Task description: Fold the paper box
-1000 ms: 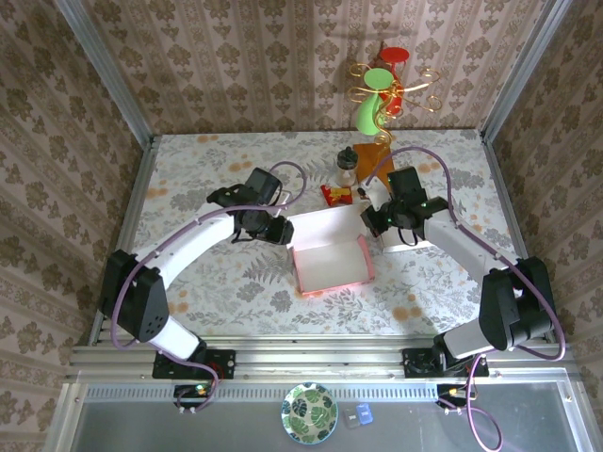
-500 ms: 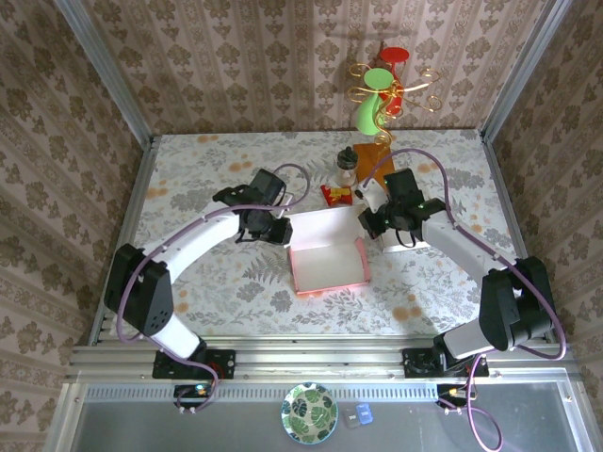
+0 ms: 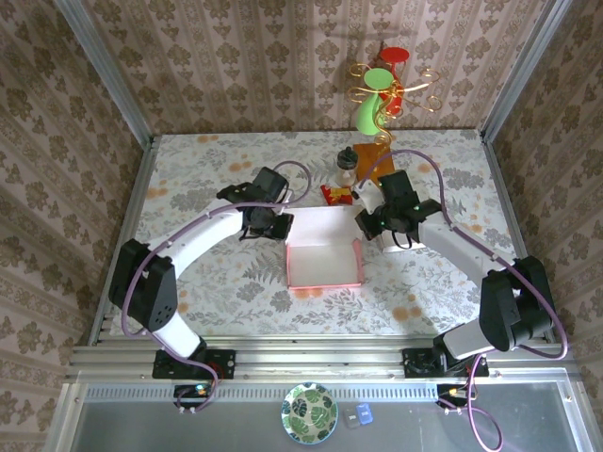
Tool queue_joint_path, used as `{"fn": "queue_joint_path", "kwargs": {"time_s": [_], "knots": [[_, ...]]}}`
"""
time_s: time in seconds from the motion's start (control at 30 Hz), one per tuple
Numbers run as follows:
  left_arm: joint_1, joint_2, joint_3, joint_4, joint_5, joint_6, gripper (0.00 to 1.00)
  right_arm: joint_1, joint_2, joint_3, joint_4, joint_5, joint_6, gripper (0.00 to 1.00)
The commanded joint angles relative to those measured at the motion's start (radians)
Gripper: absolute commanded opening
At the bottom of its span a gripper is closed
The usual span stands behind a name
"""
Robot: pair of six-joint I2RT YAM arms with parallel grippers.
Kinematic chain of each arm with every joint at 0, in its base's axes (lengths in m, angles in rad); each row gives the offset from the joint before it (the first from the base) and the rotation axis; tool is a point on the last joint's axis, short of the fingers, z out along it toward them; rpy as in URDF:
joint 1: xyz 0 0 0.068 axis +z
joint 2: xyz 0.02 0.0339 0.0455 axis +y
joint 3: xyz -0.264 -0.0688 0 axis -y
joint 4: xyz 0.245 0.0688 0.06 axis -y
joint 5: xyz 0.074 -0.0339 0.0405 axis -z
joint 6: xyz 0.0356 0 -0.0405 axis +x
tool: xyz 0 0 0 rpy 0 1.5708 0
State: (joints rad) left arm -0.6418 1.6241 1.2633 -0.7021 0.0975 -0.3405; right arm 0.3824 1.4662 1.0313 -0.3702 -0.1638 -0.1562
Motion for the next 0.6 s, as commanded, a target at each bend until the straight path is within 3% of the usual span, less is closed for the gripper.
{"fn": "queue_joint_path", "kwargs": {"time_s": [0.0, 0.23, 0.57], "knots": [[-0.004, 0.009, 0.034, 0.029, -0.029, -0.046, 0.0, 0.027, 0.028, 0.053, -0.024, 0.085, 0.097, 0.0], [0.009, -0.003, 0.026, 0.106, -0.027, -0.078, 0.0, 0.102, 0.053, 0.1, -0.006, 0.295, 0.319, 0.0], [0.112, -0.004, 0.005, 0.271, 0.047, -0.093, 0.0, 0.151, 0.158, 0.185, 0.088, 0.373, 0.612, 0.0]]}}
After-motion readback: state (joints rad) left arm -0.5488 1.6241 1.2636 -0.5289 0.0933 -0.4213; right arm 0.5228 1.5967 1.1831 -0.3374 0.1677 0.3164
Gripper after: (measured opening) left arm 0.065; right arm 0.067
